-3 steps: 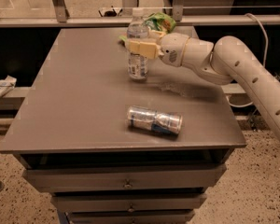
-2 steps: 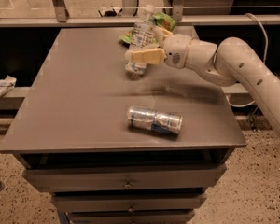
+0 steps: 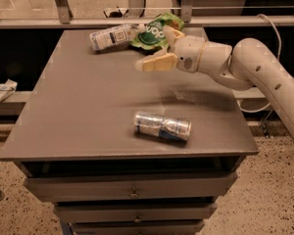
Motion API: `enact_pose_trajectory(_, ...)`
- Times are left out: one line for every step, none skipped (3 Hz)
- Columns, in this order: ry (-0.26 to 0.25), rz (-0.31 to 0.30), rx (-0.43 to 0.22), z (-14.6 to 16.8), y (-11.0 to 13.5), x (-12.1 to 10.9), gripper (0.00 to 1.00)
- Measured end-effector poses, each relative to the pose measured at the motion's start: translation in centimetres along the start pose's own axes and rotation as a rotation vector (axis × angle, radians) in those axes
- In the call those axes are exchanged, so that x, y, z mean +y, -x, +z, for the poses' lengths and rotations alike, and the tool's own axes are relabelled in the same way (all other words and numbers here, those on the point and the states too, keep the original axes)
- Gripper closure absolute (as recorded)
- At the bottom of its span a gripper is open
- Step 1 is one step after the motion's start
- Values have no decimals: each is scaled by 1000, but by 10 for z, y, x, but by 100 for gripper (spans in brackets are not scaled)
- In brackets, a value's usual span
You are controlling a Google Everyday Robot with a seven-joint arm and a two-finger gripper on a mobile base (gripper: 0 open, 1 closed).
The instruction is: Place blue plastic bottle upright
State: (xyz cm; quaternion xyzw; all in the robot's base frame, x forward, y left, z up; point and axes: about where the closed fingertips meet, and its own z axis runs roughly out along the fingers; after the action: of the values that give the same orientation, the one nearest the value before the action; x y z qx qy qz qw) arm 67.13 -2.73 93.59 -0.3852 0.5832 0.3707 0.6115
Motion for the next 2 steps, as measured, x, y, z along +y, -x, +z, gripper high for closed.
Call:
enact_pose_trajectory(-2,-18,42,-1,1,1,0)
enact_pose_trajectory(-6,-32,81,-3,3,2,0)
